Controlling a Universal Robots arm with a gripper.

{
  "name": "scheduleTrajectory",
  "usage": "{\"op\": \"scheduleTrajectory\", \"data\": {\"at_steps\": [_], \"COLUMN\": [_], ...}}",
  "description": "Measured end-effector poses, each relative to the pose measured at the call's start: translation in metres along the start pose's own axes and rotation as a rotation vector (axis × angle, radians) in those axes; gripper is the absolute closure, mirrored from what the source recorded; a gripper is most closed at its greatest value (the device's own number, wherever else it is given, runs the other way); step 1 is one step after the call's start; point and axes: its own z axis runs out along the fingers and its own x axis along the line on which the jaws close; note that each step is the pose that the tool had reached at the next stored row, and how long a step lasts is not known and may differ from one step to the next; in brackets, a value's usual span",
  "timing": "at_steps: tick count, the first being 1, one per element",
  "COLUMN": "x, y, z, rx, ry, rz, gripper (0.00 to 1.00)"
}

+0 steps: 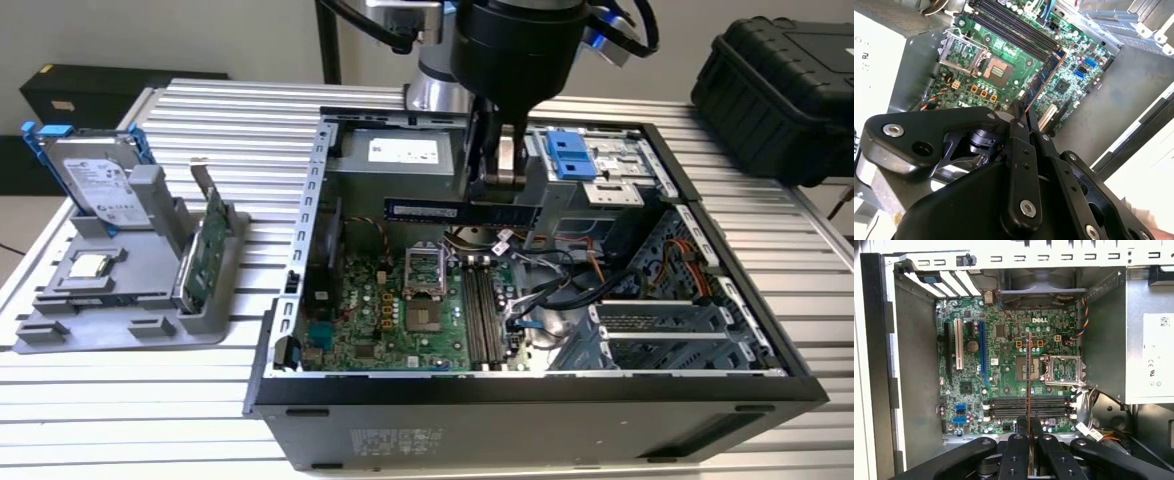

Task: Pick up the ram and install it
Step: 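Insert the ram into the slot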

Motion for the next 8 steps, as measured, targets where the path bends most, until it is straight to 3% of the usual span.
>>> {"op": "scheduleTrajectory", "data": {"at_steps": [8], "x": [0.0000], "y": [0.0000], "z": [0.0006], "rx": [-0.0006], "ry": [-0.0001], "rz": [0.060], "gripper": [1.00]}}
